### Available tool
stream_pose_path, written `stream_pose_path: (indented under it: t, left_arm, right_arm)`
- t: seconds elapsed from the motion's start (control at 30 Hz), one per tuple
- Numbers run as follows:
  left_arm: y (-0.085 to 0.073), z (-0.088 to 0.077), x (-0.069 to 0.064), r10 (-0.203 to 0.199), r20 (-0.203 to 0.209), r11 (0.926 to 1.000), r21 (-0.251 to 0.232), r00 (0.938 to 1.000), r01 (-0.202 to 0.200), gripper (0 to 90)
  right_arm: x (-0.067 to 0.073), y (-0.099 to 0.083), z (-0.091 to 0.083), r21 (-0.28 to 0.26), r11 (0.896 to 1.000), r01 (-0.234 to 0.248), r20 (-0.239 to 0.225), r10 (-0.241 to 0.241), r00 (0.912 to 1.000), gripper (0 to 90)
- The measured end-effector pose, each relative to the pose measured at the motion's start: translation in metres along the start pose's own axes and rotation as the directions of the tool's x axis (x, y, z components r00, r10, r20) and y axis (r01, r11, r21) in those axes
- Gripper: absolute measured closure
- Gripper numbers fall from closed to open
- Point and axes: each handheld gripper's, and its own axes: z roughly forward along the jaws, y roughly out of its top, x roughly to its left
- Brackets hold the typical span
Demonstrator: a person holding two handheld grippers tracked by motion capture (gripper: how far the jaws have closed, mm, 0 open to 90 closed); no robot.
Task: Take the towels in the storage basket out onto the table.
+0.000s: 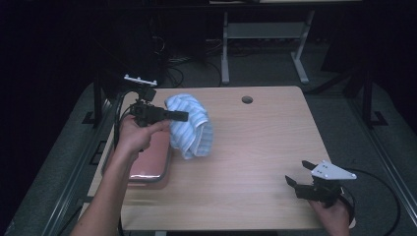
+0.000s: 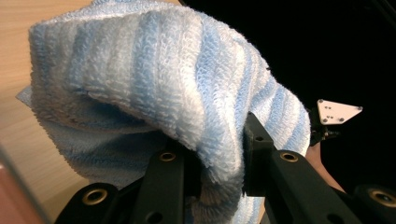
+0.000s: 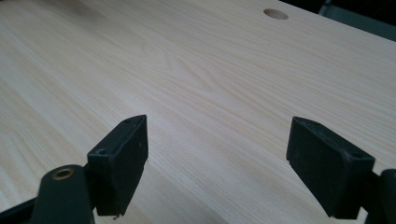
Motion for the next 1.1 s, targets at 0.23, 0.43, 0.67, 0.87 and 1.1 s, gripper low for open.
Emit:
stream_pose_path:
  t: [0.23,0.43,0.67,0.87,1.1]
  left_arm:
    - [0.003,0.015,-0.004,0.005,0.008,0.9998,0.017,1.0,-0.005,73.4]
    - [0.006,0.021,-0.005,0.01,0.013,0.9997,0.024,0.9999,-0.01,73.3]
    - [0.011,0.033,-0.007,0.011,0.016,0.9991,0.04,0.9998,-0.011,73.3]
    - [0.016,0.045,-0.009,0.012,0.017,0.9985,0.054,0.9998,-0.013,73.3]
    - [0.02,0.065,-0.01,0.011,0.018,0.997,0.077,0.9998,-0.012,73.1]
  right_arm:
    - [-0.001,-0.001,-0.001,0.0,1.0,0.0,0.001,0.0,1.0,20.1]
    - [-0.002,-0.001,-0.002,-0.001,1.0,-0.002,0.003,0.002,1.0,20.1]
    - [-0.001,0.0,-0.001,-0.005,1.0,0.003,0.004,-0.003,1.0,19.9]
    - [-0.002,0.0,0.0,-0.002,1.0,0.002,0.003,-0.002,1.0,20.0]
    - [-0.002,0.001,0.001,-0.002,1.0,0.011,0.002,-0.011,0.9999,19.7]
